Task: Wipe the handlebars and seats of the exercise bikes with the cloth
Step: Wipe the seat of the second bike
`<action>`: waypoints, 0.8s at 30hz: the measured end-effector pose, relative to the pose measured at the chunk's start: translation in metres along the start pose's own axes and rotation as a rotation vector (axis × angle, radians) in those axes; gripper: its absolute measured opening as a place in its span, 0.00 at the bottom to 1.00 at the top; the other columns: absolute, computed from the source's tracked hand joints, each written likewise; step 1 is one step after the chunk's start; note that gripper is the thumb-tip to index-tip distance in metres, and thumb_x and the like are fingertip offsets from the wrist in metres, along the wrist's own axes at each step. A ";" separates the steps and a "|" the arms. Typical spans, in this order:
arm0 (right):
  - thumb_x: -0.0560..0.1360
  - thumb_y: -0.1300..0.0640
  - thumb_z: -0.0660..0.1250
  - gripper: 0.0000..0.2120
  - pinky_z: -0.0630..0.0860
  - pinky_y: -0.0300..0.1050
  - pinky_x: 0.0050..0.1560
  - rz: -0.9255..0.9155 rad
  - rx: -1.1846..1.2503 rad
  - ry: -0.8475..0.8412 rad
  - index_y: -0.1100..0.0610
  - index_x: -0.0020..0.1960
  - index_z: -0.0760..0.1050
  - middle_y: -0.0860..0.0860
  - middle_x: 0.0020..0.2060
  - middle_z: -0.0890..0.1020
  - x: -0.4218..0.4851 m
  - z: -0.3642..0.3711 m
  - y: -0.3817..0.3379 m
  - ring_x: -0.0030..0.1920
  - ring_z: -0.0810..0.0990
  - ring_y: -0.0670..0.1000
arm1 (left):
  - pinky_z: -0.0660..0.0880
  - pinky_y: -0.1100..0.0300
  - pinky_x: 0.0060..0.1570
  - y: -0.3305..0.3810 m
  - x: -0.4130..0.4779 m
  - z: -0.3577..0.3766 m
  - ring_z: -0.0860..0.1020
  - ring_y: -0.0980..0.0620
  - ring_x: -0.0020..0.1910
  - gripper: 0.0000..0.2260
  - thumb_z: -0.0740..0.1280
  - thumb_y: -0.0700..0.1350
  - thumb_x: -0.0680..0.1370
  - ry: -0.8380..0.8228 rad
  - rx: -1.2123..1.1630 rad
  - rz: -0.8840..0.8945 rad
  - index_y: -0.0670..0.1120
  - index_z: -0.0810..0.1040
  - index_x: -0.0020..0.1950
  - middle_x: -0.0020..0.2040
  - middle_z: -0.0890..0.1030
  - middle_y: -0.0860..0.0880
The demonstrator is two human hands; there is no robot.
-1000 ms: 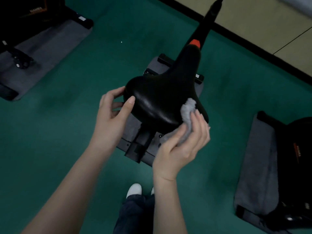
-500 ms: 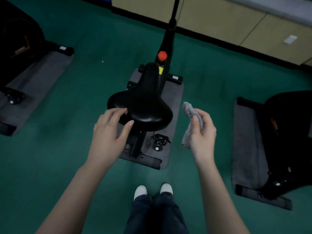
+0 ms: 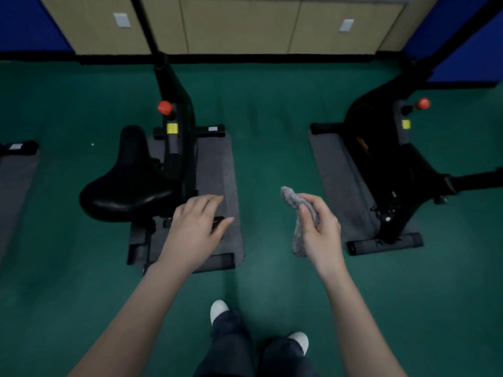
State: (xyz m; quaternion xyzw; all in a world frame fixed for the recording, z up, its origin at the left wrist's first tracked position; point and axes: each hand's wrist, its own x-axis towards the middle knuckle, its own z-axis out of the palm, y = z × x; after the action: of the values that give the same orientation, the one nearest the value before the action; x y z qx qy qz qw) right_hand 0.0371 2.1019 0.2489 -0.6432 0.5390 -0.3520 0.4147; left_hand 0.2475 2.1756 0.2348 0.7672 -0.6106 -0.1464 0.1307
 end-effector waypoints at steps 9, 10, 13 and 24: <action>0.79 0.62 0.62 0.09 0.68 0.27 0.50 0.141 -0.115 0.252 0.55 0.55 0.78 0.48 0.49 0.82 -0.054 -0.188 0.077 0.51 0.78 0.45 | 0.54 0.56 0.69 0.179 0.008 0.054 0.61 0.53 0.72 0.26 0.54 0.60 0.80 -0.146 0.117 0.282 0.49 0.62 0.75 0.72 0.66 0.54; 0.79 0.62 0.62 0.09 0.68 0.27 0.49 0.159 -0.130 0.269 0.55 0.55 0.78 0.49 0.49 0.82 -0.062 -0.209 0.086 0.51 0.78 0.46 | 0.54 0.56 0.69 0.201 0.008 0.060 0.61 0.53 0.72 0.26 0.54 0.60 0.80 -0.150 0.122 0.312 0.49 0.62 0.75 0.72 0.66 0.54; 0.79 0.62 0.62 0.08 0.68 0.29 0.45 0.208 -0.167 0.336 0.55 0.55 0.78 0.49 0.47 0.82 -0.089 -0.270 0.108 0.48 0.78 0.47 | 0.53 0.56 0.69 0.266 0.006 0.080 0.60 0.54 0.72 0.26 0.54 0.60 0.80 -0.161 0.125 0.385 0.50 0.62 0.75 0.72 0.65 0.54; 0.80 0.61 0.61 0.07 0.75 0.40 0.38 0.368 -0.010 0.693 0.52 0.51 0.76 0.48 0.35 0.77 -0.136 -0.418 0.159 0.34 0.76 0.51 | 0.55 0.53 0.70 0.427 0.025 0.127 0.60 0.52 0.72 0.26 0.55 0.60 0.80 -0.185 0.086 0.540 0.49 0.63 0.75 0.72 0.66 0.53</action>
State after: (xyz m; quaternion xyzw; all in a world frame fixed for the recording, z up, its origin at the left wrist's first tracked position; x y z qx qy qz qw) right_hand -0.4258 2.1598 0.2737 -0.3807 0.7551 -0.4653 0.2613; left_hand -0.1801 2.0546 0.2781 0.5650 -0.8078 -0.1496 0.0758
